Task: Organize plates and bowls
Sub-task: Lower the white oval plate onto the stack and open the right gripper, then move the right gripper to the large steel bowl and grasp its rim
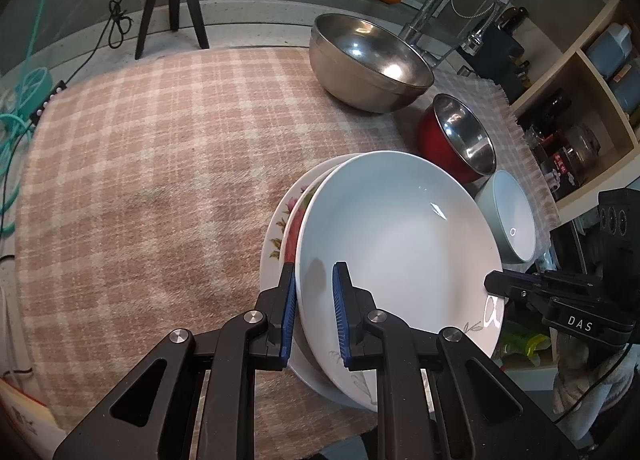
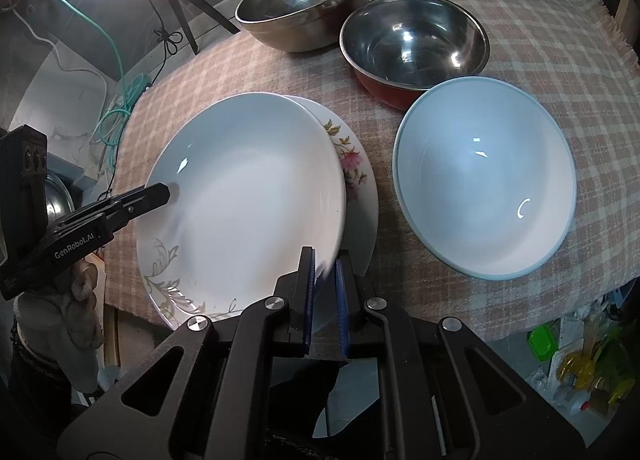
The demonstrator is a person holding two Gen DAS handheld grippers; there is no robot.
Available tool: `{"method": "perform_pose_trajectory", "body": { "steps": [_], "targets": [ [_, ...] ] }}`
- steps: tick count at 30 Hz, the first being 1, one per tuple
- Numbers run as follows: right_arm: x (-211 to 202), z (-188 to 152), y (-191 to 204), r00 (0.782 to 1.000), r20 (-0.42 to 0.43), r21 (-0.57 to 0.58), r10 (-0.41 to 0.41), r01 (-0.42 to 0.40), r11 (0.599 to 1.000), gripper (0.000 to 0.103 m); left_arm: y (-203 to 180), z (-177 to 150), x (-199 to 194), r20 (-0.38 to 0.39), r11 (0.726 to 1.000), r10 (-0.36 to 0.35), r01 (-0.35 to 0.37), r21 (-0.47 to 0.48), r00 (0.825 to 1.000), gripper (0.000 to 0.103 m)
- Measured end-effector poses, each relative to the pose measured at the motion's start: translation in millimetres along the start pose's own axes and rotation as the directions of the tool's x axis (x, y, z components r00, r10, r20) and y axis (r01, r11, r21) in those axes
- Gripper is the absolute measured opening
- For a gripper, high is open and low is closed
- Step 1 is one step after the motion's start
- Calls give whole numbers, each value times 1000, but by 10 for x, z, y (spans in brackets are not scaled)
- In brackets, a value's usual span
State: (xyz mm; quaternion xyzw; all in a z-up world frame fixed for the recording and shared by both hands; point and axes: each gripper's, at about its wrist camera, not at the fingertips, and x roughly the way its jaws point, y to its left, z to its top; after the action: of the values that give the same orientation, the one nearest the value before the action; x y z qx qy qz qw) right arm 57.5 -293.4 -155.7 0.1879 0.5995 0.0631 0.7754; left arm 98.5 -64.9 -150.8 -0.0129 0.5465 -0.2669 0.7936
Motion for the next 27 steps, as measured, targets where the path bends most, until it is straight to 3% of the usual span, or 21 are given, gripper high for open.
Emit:
{"method": "perform_pose_trajectory", "body": {
  "steps": [5, 7, 9, 11, 15, 27],
  "targets": [
    [-30, -1, 33, 1000, 11, -21, -15, 15, 1000, 12, -6, 9, -6, 3, 1000, 0, 0, 1, 1000, 17],
    [-80, 6, 62, 999, 33, -44, -25, 26, 999, 19, -23, 16, -15, 6, 1000, 8, -8, 9, 1000, 25],
    [-143, 20, 70, 998, 59, -46, -22, 24, 999, 50, -30, 24, -34, 11, 1000, 1, -1, 10, 1000, 30],
    [-214, 37, 81, 996, 88, -51, -9, 13, 999, 62, -42, 35, -65, 17, 1000, -7, 7, 14, 1000, 39],
    [-294, 60, 103, 994, 110, -58, 12, -5, 998, 72, -105, 64, -153, 51, 1000, -5, 4, 29, 999, 62],
    [-507, 310, -25, 982, 178, 12, 70, -73, 997, 80, 111, 356, -348, 118, 999, 11, -6, -38, 993, 62]
  ]
}}
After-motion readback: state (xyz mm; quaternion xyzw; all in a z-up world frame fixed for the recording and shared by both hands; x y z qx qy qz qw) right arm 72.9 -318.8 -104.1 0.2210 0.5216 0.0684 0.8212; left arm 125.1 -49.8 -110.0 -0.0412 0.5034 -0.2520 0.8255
